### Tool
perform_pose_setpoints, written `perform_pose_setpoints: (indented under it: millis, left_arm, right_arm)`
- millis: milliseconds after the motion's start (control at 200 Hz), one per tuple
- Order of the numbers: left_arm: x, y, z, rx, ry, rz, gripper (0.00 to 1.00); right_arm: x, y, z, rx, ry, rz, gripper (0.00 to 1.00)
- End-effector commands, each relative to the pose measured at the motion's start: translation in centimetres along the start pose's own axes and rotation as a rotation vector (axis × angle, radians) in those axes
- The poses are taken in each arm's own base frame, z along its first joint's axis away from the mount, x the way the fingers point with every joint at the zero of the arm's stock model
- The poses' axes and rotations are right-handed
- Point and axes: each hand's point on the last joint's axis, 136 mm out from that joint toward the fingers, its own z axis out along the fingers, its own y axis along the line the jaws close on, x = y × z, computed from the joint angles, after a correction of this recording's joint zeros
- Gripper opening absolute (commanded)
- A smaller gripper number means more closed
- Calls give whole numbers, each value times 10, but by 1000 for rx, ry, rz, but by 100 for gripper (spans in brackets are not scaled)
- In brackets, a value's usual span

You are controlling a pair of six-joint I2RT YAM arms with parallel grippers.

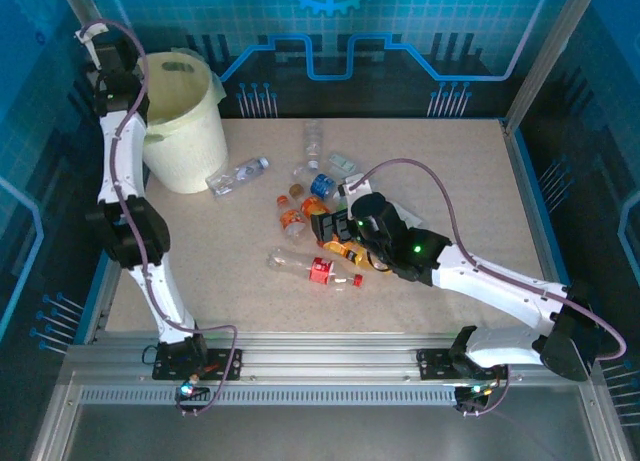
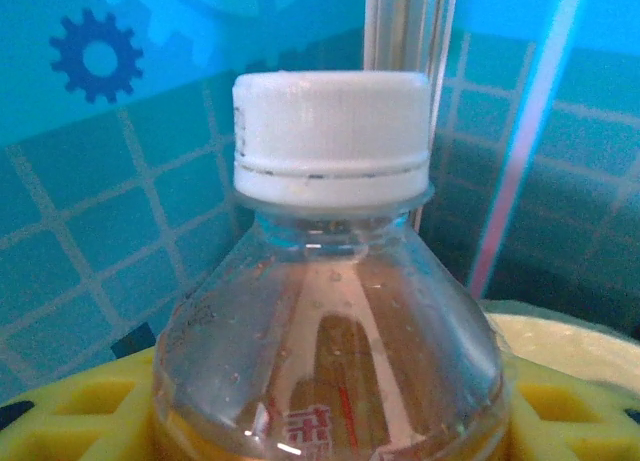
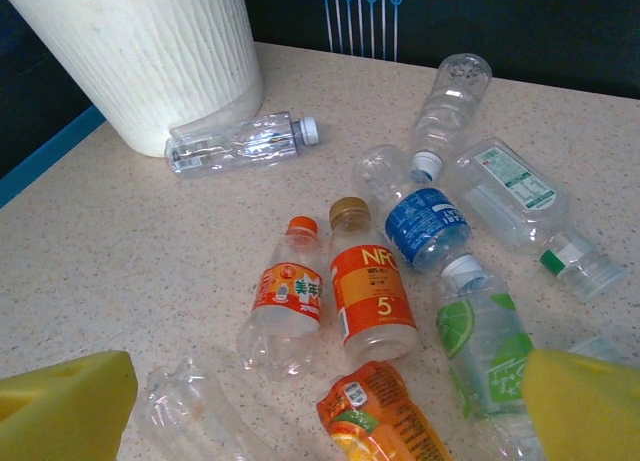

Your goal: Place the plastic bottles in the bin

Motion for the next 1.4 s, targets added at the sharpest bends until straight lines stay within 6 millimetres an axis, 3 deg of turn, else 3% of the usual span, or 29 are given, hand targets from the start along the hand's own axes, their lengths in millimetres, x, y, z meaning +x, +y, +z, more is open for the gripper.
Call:
perform_pose_setpoints:
  millis: [0,200,470,685,695,810,940,1105,1215,1391]
  left_arm:
    - [12,14,9,-86,55,56,56]
    - [8,7,4,-59,67,-8,69]
    - [-16,-11,-25,-12,23,-50,83]
    - [-34,-31,-57,89,-4,-128,94]
    - [-34,-32,-58,96,-2,-132,95]
    - [-42,-45,-83,220,11,-204,99]
    - [-34,-67,-121,426,64,-295,99]
    - [-29,-78,-177,642,79,-407,99]
    - [-22,-76,-203,734,109,-501,99]
    - [-6,-80,-240,883,211,-595,99]
  right_arm:
    - [-6,-7,1,25,-6,22,100]
    - [-3,-10,0,29,-3,45,100]
    - [3,-20,-6,40,-3,92,100]
    - [29,-47,-15,102,52,162,100]
    - [39,-51,-14,114,74,158,100]
    - [69,-79,-20,184,143,185,100]
    - [98,-105,-30,224,216,204,100]
    - [127,-117,-40,187,272,149,100]
    - [145,-125,-47,189,299,107,100]
    - [163,-120,-52,123,354,64,99]
